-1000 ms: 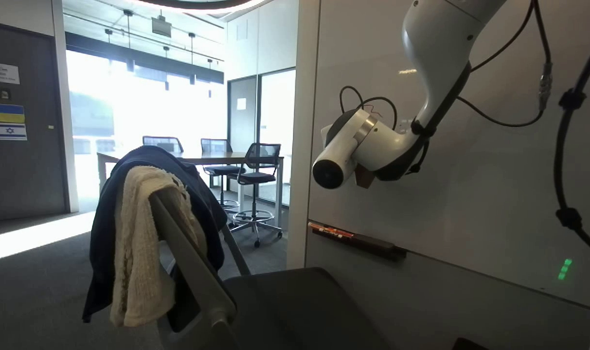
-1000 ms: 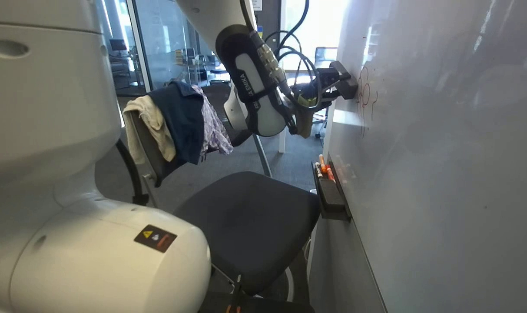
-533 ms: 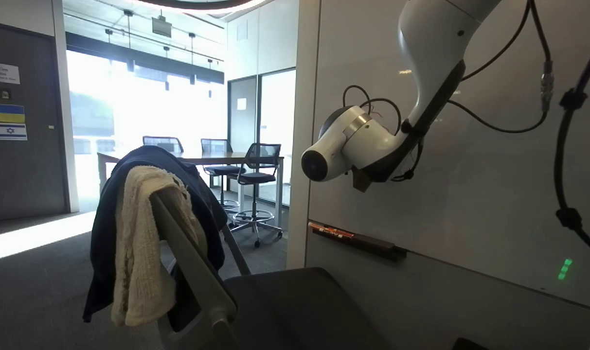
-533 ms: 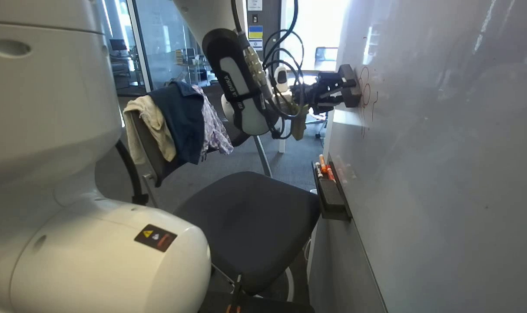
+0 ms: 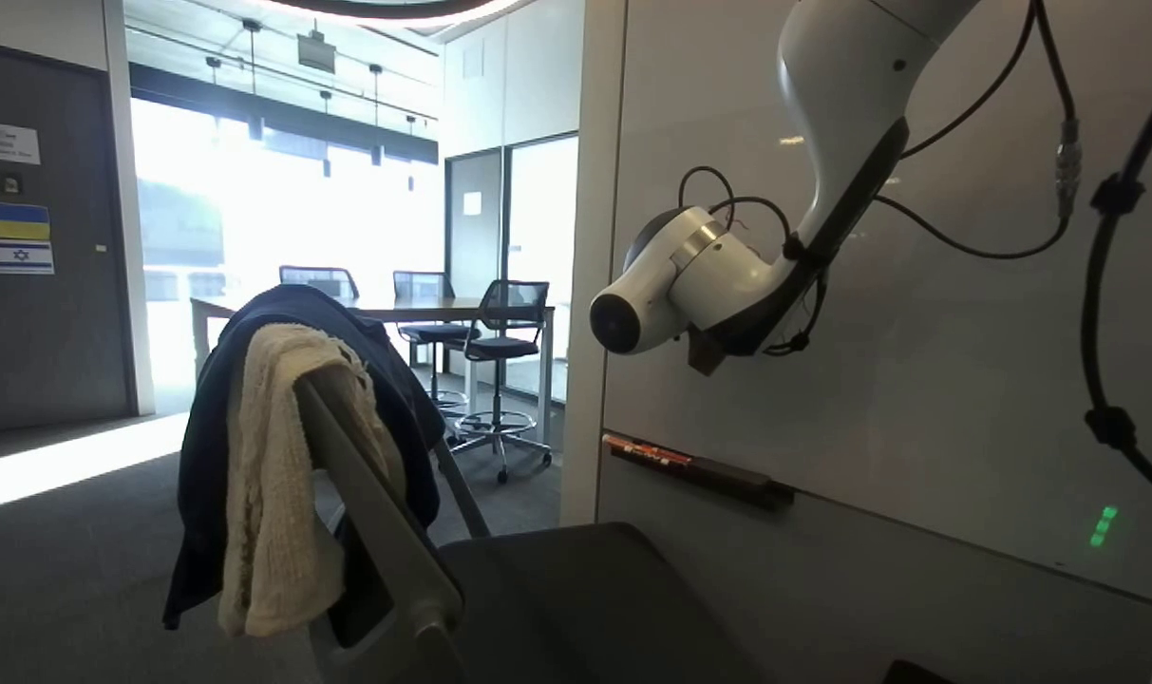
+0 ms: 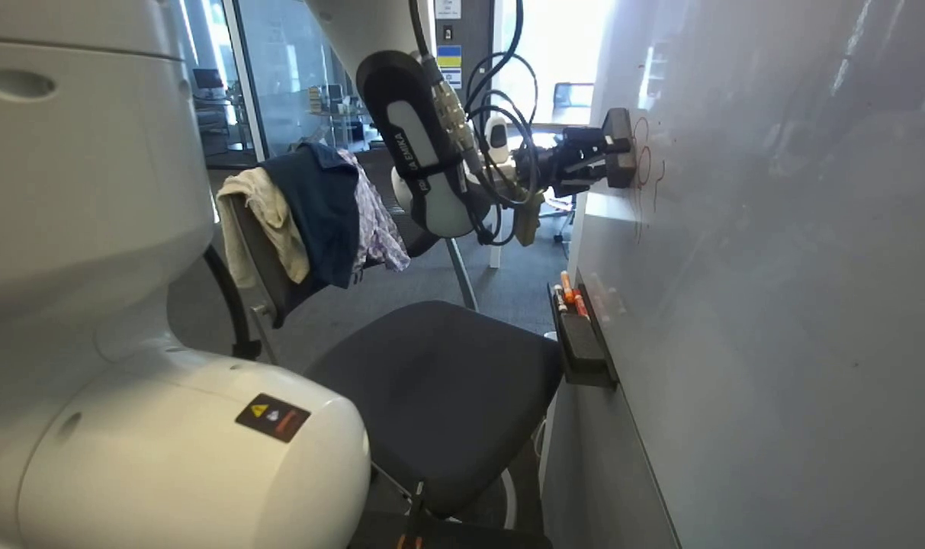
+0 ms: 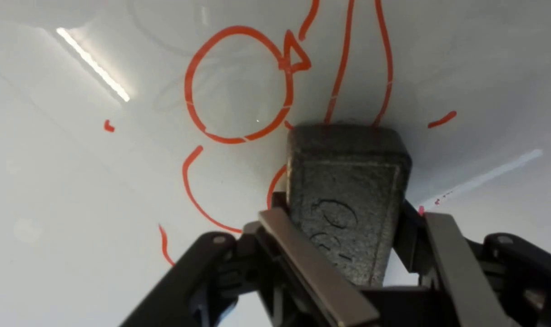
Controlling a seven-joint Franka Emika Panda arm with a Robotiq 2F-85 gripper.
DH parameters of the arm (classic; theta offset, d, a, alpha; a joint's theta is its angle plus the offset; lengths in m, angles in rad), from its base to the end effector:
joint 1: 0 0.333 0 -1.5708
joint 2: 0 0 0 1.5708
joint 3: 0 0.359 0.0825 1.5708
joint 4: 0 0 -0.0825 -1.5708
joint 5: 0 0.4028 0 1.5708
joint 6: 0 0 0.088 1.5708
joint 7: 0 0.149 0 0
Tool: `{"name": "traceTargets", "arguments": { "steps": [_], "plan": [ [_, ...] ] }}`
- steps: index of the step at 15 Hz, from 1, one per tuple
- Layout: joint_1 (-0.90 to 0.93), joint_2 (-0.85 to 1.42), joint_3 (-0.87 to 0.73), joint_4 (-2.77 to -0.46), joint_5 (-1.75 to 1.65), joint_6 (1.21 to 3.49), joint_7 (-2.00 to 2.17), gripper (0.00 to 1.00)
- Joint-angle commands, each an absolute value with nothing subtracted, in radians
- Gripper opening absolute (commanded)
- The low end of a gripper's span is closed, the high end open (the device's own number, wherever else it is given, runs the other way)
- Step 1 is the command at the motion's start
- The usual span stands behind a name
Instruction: Get the white board eraser from the chair and use it to erase the white board
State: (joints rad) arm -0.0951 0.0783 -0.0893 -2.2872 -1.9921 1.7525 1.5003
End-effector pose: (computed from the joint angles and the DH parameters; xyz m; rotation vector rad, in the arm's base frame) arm 0.5376 -0.2208 0.4122 1.4241 -0.2755 0.7242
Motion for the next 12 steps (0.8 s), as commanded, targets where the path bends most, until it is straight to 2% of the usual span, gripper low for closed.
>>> {"name": "traceTargets", "arguments": {
  "steps": [1,8,12],
  "plan": [
    [-0.136,0.044,-0.125,-2.249,-1.994,1.723,1.534,0.31],
    [-0.148,-0.098,-0.148,-2.319,-1.915,1.729,1.551,0.31],
    [-0.161,-0.068,-0.175,-2.320,-1.949,1.761,1.612,0.31]
  ]
}}
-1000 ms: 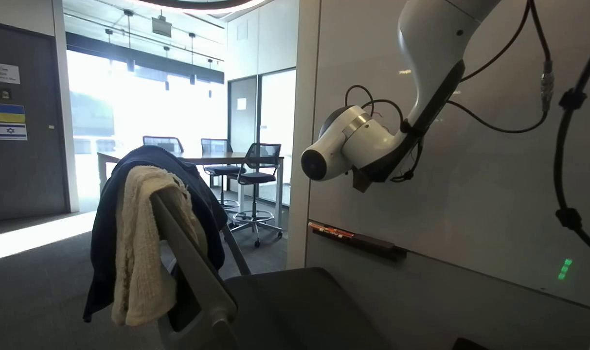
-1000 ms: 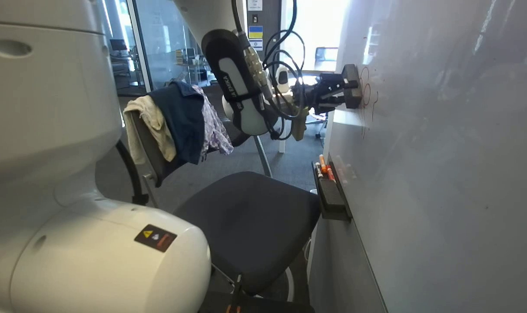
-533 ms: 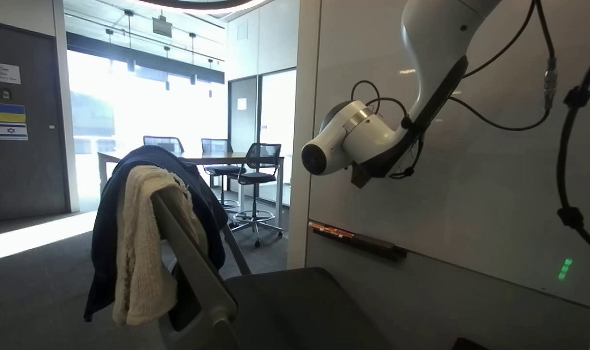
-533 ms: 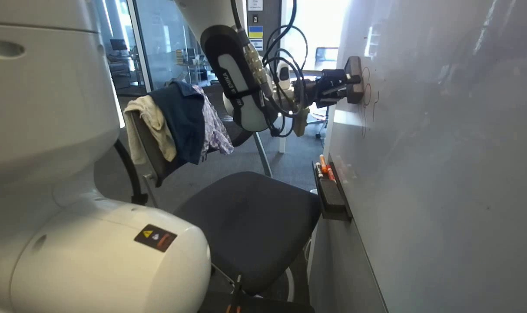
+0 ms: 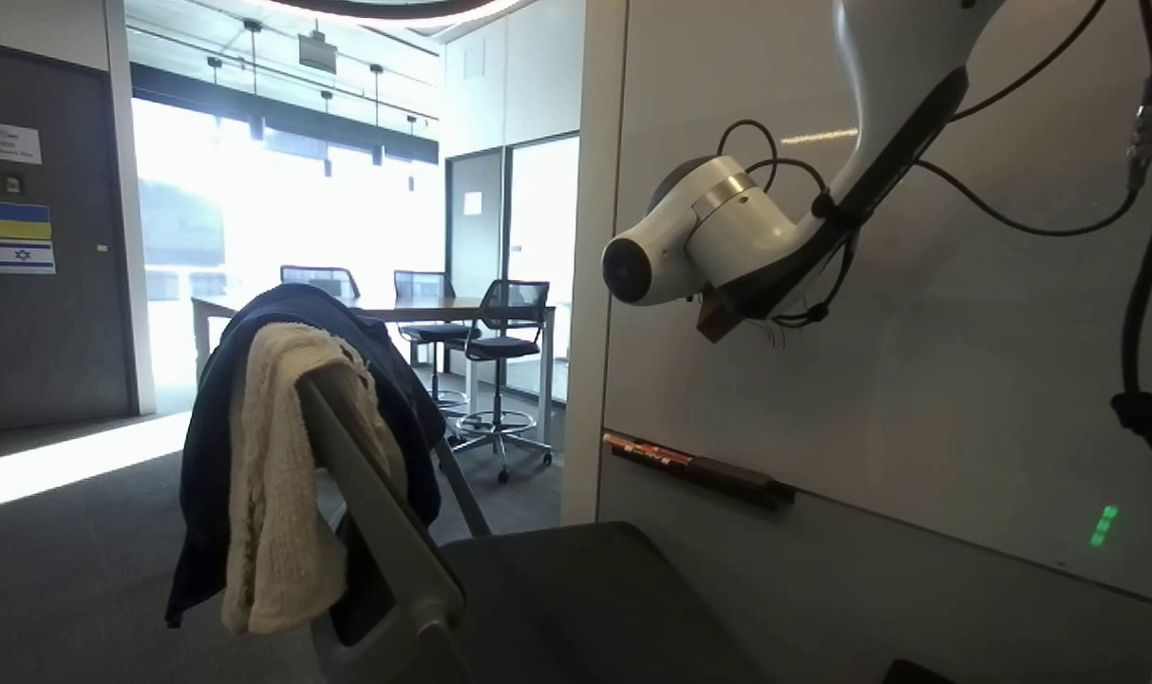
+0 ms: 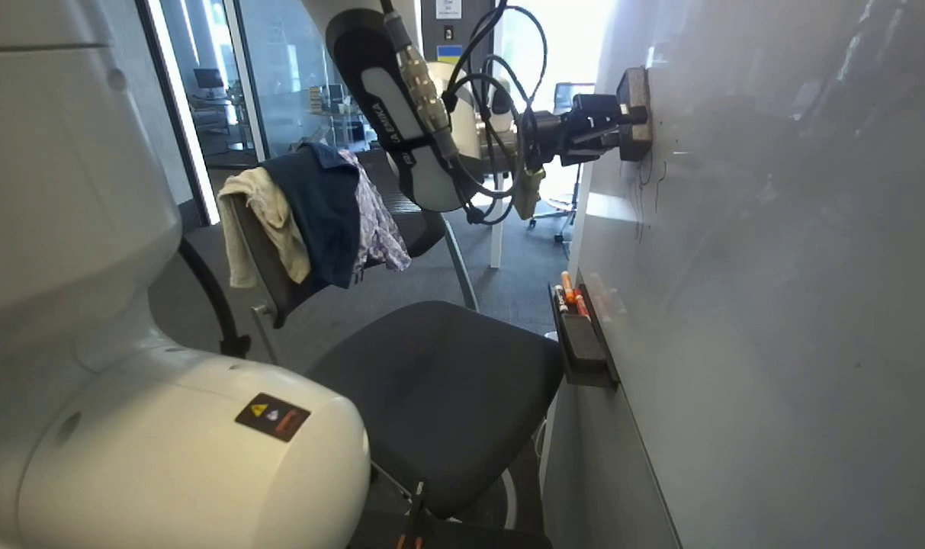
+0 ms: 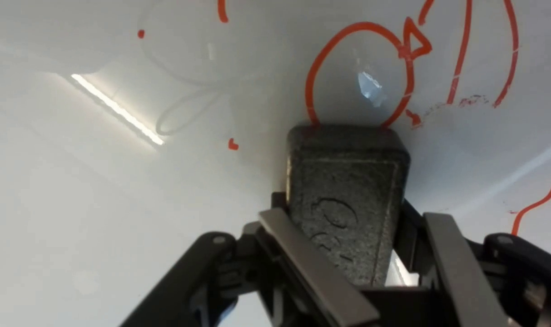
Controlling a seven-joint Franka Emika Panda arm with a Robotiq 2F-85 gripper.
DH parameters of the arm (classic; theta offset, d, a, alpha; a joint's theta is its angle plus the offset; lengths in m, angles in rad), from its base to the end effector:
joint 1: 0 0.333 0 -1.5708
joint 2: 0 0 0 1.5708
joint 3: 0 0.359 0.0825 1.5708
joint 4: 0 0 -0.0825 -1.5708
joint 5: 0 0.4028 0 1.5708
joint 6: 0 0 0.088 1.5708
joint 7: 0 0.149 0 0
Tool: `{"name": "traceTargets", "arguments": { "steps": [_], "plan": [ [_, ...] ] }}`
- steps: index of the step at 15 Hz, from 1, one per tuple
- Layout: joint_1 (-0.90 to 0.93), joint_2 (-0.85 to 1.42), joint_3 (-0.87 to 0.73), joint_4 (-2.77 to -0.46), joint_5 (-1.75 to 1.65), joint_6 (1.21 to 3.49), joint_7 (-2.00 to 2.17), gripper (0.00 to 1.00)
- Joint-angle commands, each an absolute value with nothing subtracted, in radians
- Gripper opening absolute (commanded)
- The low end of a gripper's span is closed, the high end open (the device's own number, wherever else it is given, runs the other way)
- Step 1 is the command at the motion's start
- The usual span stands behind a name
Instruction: Get the white board eraser from the chair and use it to erase the white board
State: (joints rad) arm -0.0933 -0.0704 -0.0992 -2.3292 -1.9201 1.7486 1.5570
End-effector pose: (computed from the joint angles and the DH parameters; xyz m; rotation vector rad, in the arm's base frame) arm 0.5028 -0.2243 0.4667 1.4033 -0.4672 0.8042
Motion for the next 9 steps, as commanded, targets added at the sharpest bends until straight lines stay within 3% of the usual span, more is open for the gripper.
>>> {"name": "traceTargets", "arguments": {
  "steps": [1,9],
  "plan": [
    [-0.162,-0.045,-0.177,-2.315,-1.952,1.767,1.618,0.31],
    [-0.155,0.018,-0.172,-2.322,-1.904,1.751,1.597,0.31]
  ]
}}
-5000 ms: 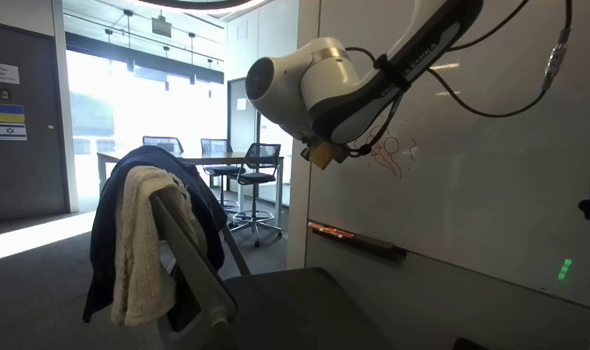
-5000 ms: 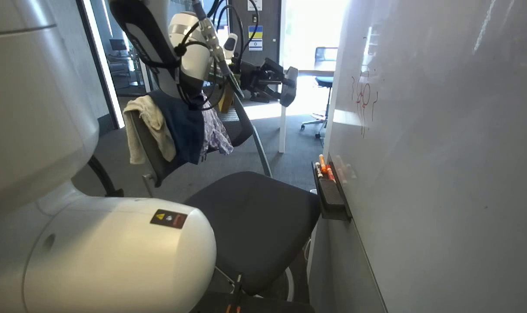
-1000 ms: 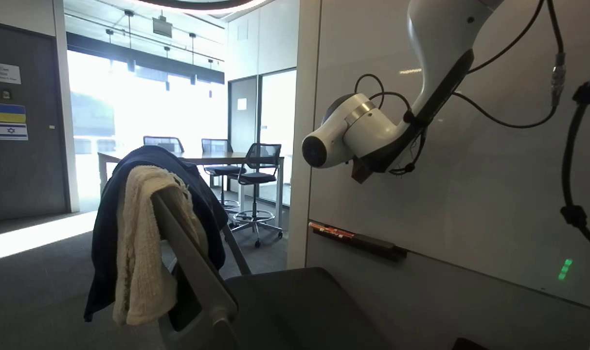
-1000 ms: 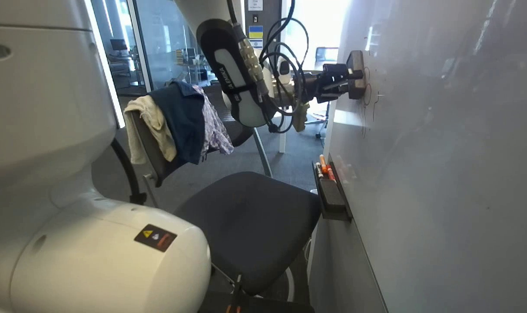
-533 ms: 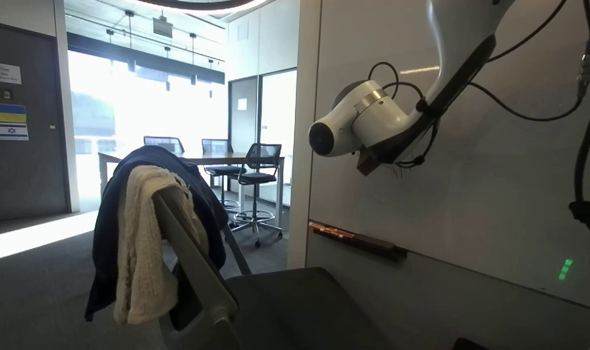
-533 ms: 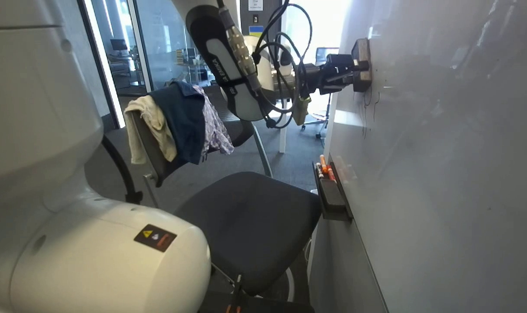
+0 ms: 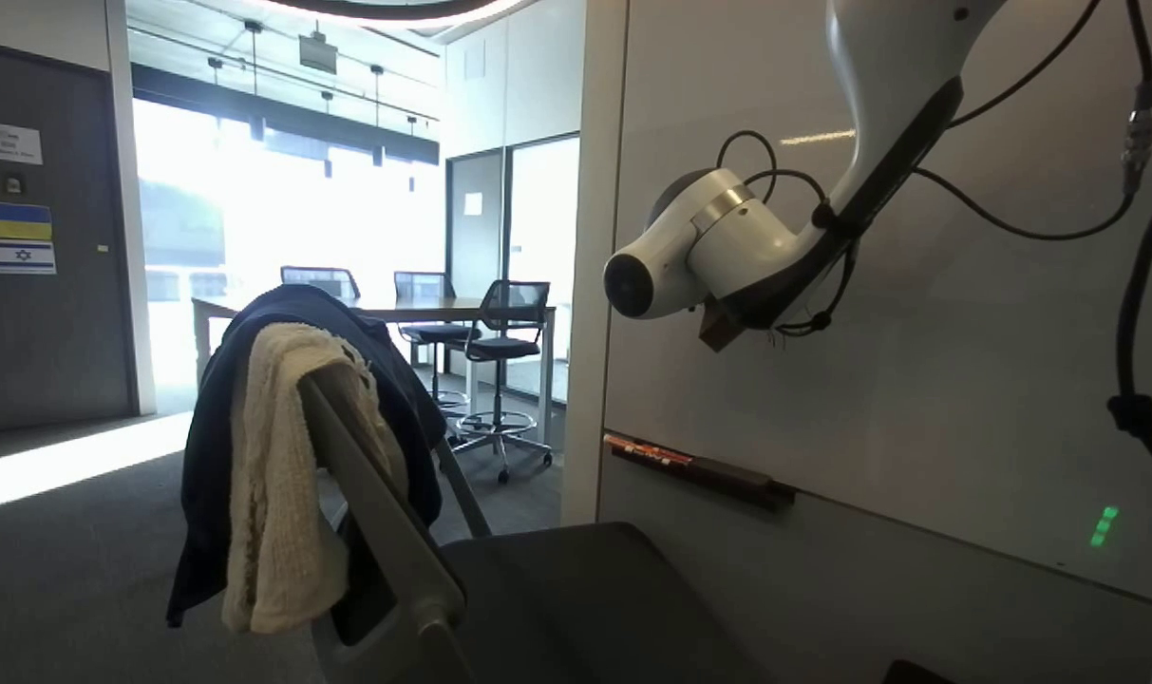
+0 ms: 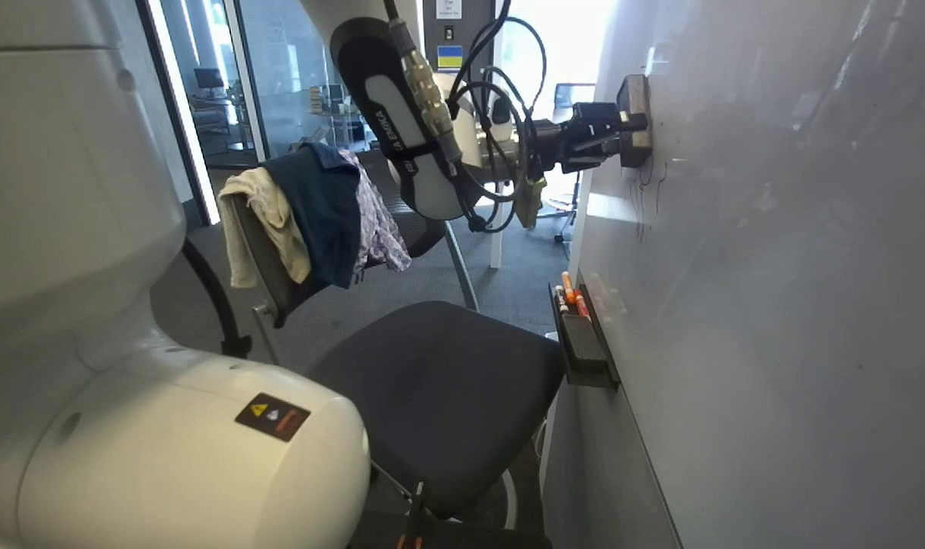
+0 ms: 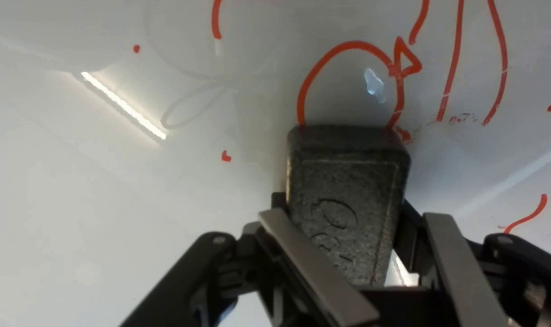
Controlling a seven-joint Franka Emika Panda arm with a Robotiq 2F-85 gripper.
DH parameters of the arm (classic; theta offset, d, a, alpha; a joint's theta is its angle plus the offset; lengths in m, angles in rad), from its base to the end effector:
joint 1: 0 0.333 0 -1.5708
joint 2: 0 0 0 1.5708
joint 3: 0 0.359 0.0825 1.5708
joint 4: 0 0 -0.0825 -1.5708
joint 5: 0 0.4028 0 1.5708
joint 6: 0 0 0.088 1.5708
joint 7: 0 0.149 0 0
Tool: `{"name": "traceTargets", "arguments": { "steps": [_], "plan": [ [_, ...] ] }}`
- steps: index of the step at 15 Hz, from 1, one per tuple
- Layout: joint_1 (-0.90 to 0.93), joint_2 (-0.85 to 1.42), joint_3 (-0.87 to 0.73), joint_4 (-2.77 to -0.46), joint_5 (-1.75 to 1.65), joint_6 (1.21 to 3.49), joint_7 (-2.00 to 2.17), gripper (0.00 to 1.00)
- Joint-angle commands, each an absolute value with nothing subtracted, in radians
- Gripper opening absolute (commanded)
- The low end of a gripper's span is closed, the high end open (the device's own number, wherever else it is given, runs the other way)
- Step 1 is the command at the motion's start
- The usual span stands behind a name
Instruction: Get the white board eraser from the chair and use it to erase the white board
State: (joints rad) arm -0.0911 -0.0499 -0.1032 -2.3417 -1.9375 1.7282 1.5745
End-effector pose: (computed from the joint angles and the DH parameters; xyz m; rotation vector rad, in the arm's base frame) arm 0.5017 -0.2262 0.4541 1.3895 -0.4496 0.7948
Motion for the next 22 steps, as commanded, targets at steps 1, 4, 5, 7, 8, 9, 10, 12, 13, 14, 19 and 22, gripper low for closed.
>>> {"name": "traceTargets", "arguments": {
  "steps": [1,4,5,7,8,9,10,12,13,14,19,22],
  "plan": [
    [-0.155,0.025,-0.170,-2.328,-1.898,1.745,1.595,0.31],
    [-0.153,0.054,-0.164,-2.349,-1.919,1.676,1.602,0.31],
    [-0.152,0.065,-0.164,-2.354,-1.932,1.662,1.611,0.31],
    [-0.152,0.093,-0.162,-2.363,-1.987,1.622,1.645,0.31],
    [-0.154,0.104,-0.163,-2.364,-2.019,1.607,1.671,0.31],
    [-0.157,0.115,-0.164,-2.366,-2.044,1.595,1.683,0.31],
    [-0.159,0.128,-0.165,-2.372,-2.084,1.583,1.691,0.31],
    [-0.164,0.148,-0.166,-2.381,-2.108,1.586,1.697,0.31],
    [-0.167,0.161,-0.165,-2.385,-2.106,1.597,1.700,0.31],
    [-0.169,0.173,-0.164,-2.387,-2.106,1.598,1.706,0.31],
    [-0.179,0.233,-0.158,-2.378,-2.081,1.612,1.729,0.31],
    [-0.184,0.264,-0.156,-2.374,-2.091,1.618,1.746,0.31]
  ]
}}
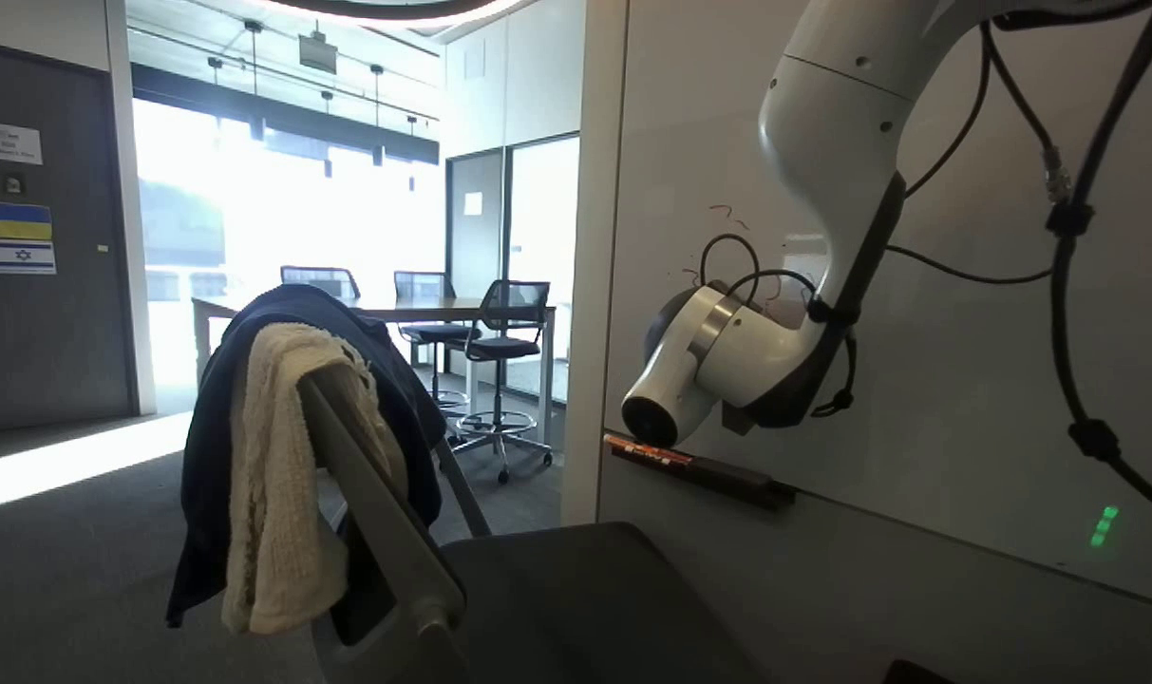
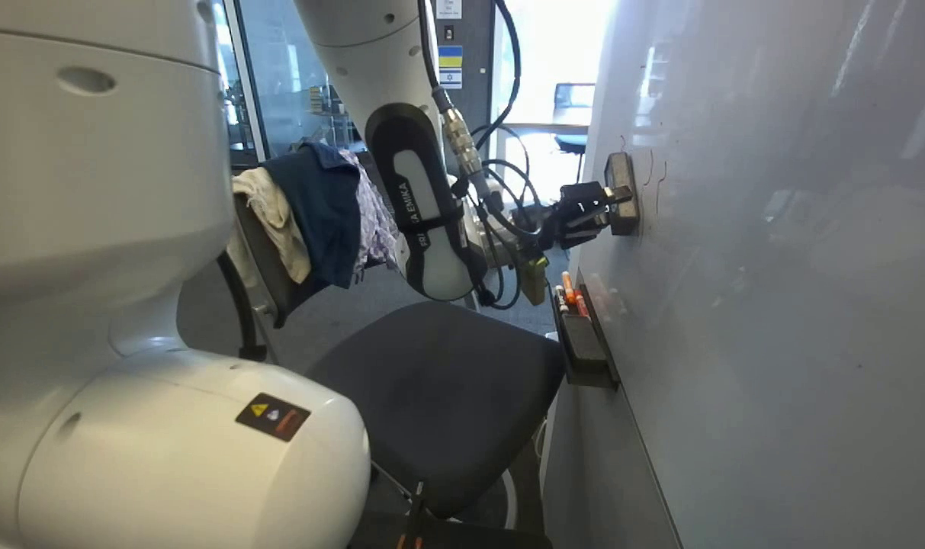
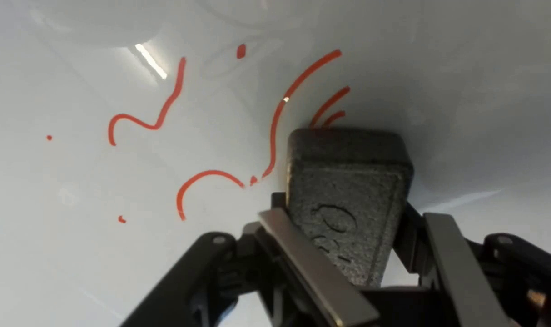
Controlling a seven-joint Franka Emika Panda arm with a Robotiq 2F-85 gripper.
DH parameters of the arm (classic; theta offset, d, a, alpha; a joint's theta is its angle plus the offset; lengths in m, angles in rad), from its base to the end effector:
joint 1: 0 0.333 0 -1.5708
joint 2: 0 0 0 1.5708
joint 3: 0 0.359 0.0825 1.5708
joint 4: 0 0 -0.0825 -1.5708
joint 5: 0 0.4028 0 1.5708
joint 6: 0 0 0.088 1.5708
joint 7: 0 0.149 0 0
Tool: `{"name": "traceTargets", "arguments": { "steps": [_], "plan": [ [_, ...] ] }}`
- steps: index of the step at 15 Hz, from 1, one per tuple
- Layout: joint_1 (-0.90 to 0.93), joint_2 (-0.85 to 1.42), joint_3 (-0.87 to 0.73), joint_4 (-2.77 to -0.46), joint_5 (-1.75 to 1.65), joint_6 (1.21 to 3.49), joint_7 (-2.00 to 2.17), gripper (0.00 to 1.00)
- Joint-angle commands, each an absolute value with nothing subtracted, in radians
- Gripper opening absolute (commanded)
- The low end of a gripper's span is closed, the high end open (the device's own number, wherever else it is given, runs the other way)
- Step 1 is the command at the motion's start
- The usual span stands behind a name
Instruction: Get the white board eraser from the chair and use it to erase the white board
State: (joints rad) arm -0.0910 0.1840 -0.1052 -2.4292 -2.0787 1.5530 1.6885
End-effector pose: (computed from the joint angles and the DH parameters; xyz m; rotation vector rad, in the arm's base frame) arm 0.4920 -0.2310 0.3308 1.3040 -0.2216 0.7103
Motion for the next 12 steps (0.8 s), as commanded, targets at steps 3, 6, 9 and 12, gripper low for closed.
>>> {"name": "traceTargets", "arguments": {
  "steps": [3,6,9,12],
  "plan": [
    [-0.188,0.273,-0.157,-2.376,-2.094,1.600,1.780,0.31],
    [-0.187,0.243,-0.161,-2.393,-2.098,1.568,1.822,0.31],
    [-0.180,0.193,-0.161,-2.419,-2.105,1.534,1.886,0.31],
    [-0.173,0.162,-0.160,-2.446,-2.103,1.511,1.929,0.31]
  ]
}}
